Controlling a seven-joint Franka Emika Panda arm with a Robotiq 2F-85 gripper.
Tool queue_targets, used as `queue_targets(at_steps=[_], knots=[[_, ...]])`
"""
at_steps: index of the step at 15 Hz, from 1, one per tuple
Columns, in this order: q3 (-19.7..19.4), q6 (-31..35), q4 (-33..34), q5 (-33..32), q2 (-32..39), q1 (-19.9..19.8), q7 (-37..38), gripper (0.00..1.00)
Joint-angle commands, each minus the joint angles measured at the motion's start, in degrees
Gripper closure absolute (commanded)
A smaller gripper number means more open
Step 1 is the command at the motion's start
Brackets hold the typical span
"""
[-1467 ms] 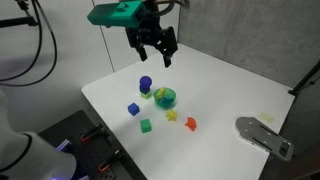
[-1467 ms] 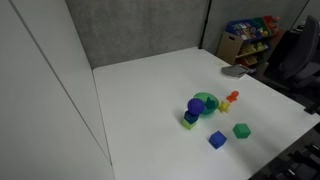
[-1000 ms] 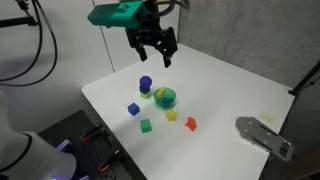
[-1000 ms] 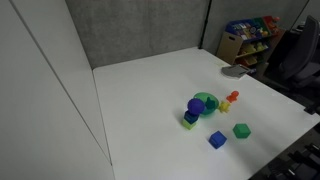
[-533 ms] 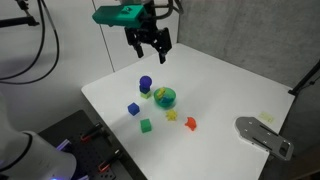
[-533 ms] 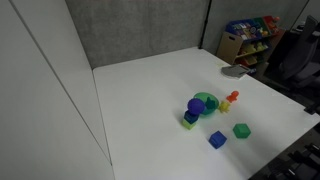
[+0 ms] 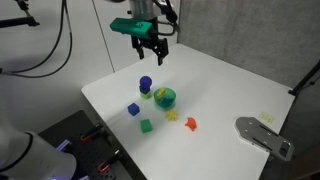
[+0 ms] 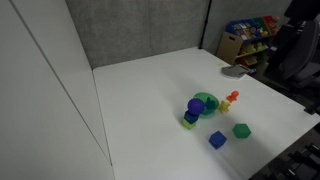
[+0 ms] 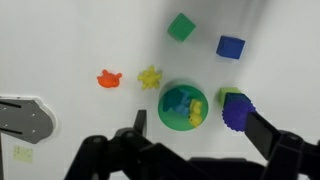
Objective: Remove the yellow toy from the green bowl and put it on the table.
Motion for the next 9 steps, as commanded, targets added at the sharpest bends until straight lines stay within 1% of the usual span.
queue_targets(at_steps=[1, 6, 9], knots=[[0.81, 2.39, 5.28, 4.22, 8.50, 0.63, -0.32, 0.00], [2.22, 8.12, 10.00, 12.16, 18.67, 0.29, -3.65, 0.00], [3.63, 12.52, 12.48, 14.68, 24.53, -0.27, -5.84, 0.00]])
